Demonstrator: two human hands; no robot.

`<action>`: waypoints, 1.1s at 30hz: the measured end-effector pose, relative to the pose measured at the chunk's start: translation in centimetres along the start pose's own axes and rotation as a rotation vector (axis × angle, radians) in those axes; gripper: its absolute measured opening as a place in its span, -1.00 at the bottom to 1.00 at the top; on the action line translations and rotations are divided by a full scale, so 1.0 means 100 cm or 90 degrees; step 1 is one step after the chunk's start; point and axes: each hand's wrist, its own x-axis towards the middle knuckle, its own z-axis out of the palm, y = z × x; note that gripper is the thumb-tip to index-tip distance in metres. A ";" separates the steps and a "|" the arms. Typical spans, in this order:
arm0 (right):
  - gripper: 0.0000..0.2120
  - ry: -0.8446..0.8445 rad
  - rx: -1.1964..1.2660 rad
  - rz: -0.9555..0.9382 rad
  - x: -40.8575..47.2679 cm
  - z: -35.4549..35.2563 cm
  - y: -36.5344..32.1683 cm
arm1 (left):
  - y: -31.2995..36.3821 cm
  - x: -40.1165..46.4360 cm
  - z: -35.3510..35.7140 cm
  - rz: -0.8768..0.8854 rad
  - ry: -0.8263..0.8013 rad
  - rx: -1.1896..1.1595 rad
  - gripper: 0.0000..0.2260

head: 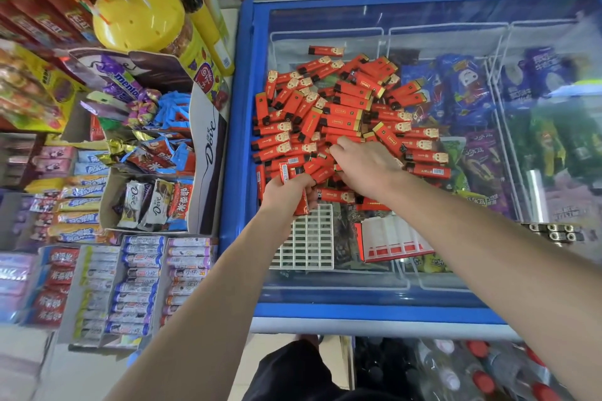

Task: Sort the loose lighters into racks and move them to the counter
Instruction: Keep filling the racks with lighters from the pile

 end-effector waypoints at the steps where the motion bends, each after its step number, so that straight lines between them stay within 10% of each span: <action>1: -0.82 -0.001 0.004 0.008 -0.001 0.001 0.001 | 0.000 -0.001 0.000 -0.002 0.000 -0.008 -0.92; 14: -0.90 0.017 0.790 0.198 -0.078 -0.034 0.011 | 0.013 -0.029 0.040 0.031 -0.083 -0.031 -0.21; 24: -0.99 0.013 1.044 0.290 -0.170 -0.023 0.028 | -0.010 -0.078 0.107 0.084 -0.075 0.012 -0.79; 33: -0.38 0.308 1.156 0.498 -0.255 0.013 0.059 | -0.038 -0.093 0.154 0.056 -0.091 0.127 -0.79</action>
